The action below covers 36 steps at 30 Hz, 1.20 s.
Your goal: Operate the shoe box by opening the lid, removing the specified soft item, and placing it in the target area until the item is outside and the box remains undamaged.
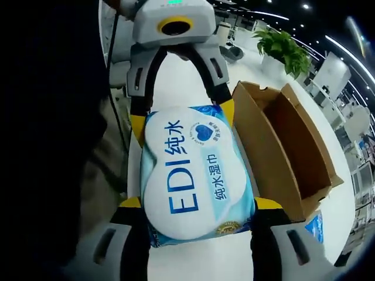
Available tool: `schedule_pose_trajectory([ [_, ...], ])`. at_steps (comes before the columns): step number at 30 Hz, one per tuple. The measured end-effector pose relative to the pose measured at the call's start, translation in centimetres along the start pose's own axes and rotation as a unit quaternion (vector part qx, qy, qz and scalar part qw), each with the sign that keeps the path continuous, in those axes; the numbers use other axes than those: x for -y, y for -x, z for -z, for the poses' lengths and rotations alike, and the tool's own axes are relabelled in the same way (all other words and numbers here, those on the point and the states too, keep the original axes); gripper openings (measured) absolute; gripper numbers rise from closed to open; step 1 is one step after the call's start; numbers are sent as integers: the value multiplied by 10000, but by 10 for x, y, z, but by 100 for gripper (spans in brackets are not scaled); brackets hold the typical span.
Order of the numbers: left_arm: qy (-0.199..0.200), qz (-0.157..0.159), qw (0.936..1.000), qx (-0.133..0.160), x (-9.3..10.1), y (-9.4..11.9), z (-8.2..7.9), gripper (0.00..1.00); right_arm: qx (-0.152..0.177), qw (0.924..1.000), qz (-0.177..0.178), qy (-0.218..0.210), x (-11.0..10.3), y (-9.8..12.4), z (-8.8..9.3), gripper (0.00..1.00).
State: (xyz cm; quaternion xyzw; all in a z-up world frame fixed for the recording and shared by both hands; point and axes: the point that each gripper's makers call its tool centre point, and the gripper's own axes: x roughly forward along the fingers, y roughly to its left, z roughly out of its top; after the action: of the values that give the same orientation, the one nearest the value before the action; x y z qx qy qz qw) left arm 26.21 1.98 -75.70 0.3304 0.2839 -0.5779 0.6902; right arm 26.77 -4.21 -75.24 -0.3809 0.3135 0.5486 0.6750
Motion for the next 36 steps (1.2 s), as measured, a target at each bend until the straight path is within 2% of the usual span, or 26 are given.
schedule_pose_trajectory([
  [11, 92, 108, 9997, -195, -15, -20, 17, 71, -93, 9998, -120, -95, 13, -25, 12, 67],
  [21, 216, 282, 9988, -333, -23, -40, 31, 71, -369, 9987, -314, -178, 20, -44, 25, 68],
  [36, 180, 423, 9979, -451, -32, -53, 34, 71, -568, 9976, -346, -176, 27, -53, 38, 67],
])
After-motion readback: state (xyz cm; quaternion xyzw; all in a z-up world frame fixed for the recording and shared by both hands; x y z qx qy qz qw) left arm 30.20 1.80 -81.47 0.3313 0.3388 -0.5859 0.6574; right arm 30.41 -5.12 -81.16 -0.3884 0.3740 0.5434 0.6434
